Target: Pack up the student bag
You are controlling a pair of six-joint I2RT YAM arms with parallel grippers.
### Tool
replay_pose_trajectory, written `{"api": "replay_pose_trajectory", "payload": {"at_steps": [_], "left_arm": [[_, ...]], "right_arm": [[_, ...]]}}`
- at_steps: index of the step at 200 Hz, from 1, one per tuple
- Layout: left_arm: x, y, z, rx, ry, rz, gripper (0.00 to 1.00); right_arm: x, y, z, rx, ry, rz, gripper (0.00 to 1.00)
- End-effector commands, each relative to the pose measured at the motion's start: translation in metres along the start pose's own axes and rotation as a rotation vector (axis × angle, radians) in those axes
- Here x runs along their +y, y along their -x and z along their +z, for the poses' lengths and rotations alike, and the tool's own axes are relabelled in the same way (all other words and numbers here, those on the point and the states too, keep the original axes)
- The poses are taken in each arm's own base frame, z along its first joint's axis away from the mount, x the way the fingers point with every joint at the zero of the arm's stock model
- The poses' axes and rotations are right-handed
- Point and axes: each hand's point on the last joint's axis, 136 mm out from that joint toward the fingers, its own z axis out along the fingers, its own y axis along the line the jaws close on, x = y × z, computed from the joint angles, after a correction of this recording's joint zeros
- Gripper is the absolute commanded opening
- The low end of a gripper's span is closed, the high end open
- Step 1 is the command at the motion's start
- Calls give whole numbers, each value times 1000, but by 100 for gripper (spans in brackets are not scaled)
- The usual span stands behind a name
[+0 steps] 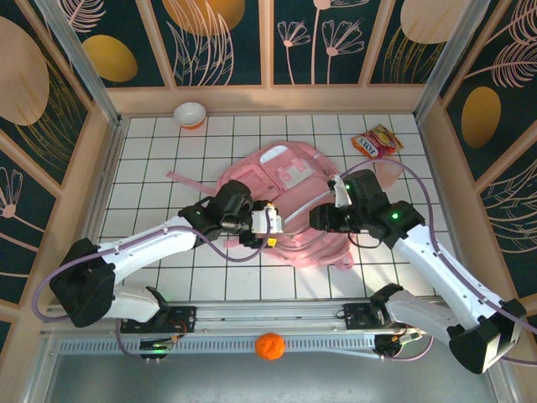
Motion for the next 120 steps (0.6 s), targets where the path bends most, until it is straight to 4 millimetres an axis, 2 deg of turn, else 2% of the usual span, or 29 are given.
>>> {"api": "replay_pose_trajectory", "payload": {"at_steps": [1, 27, 33, 68, 76, 82, 88, 109, 120], "left_arm": [[2, -4, 7, 16, 3, 190, 75], [-6, -3, 21, -14, -47, 231, 75], [-6, -4, 25, -12, -54, 228, 75], [14, 2, 43, -31, 15, 158, 69], [18, 7, 43, -50, 29, 130, 58], [20, 11, 43, -65, 32, 108, 44], [22, 16, 42, -80, 29, 85, 35], [16, 26, 38, -110, -17, 19, 2], [11, 28, 34, -123, -41, -7, 0]], "right_arm": [[10, 3, -2, -12, 64, -23, 39], [12, 1, 0, -4, 84, -31, 39], [6, 6, -1, -20, 75, -11, 39], [5, 8, -2, -29, 74, -16, 39], [1, 7, -2, -27, 57, -17, 39], [-2, 5, -2, -26, 43, -18, 39], [-6, 4, -1, -24, 20, -19, 38], [-19, 1, -5, -41, -43, -42, 38], [-22, 0, -6, -56, -55, -58, 38]]}}
